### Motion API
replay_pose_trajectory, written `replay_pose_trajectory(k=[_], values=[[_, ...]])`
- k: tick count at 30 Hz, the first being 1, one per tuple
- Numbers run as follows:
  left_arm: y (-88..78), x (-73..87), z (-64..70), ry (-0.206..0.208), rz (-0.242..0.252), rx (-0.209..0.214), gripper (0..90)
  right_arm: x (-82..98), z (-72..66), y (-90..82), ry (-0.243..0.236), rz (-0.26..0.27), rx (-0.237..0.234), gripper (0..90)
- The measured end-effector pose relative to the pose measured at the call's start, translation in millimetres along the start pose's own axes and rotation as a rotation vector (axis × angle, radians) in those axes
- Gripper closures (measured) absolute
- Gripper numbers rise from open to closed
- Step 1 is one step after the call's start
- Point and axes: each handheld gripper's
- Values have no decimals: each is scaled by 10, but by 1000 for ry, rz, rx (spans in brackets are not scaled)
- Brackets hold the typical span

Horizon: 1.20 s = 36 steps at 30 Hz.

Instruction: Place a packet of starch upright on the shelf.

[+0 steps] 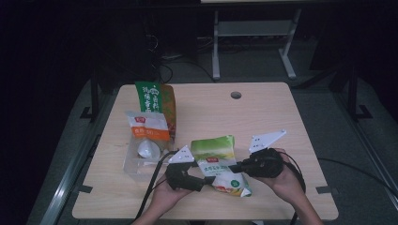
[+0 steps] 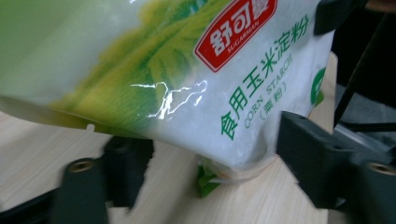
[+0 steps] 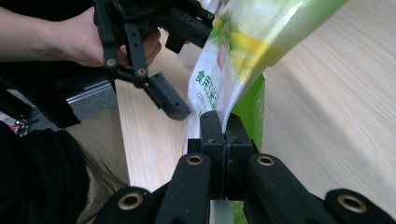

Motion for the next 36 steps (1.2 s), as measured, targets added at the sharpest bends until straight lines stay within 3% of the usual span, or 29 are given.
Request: replay_pose_trajectory(k=[3, 4, 6, 8, 9, 12, 19, 22, 27, 33, 36], values=[[1, -14, -5, -11, 17, 30, 537, 37, 32, -5, 14, 9, -1, 894], [-3, -28, -4, -8, 13, 44, 650, 47, 42, -6, 11, 12, -1, 894], [-8, -39, 4, -5, 14, 31, 675, 47, 43, -3, 11, 12, -1, 894], [-36, -47, 1, -19, 27, 21, 806, 35, 43, 9, 10, 3, 7, 895], [-54, -50, 1, -17, 24, 13, 806, 35, 43, 9, 10, 3, 7, 895], [-130, -66, 46, 2, 48, -59, 870, 9, 49, 35, 10, 4, 23, 894], [-234, -65, 39, 9, 61, -147, 891, -102, 98, 139, 6, 5, 61, 893], [-233, -36, 41, 18, 40, -179, 889, -111, 118, 211, 4, -16, 69, 889], [-240, -19, 23, 13, 43, -173, 886, -71, 150, 273, 19, -15, 56, 868], [-233, -32, 41, 27, 38, -175, 882, -116, 164, 296, 24, -25, 35, 751], [-231, -30, 47, 31, 39, -172, 881, -137, 166, 370, 27, -35, 26, 736]])
Point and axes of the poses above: each handheld gripper's, and its own axes: y roughly forward along the jaws, x roughly out of its underside, z roughly to its right, and after that the axes turned 11 degrees about -z, right-handed
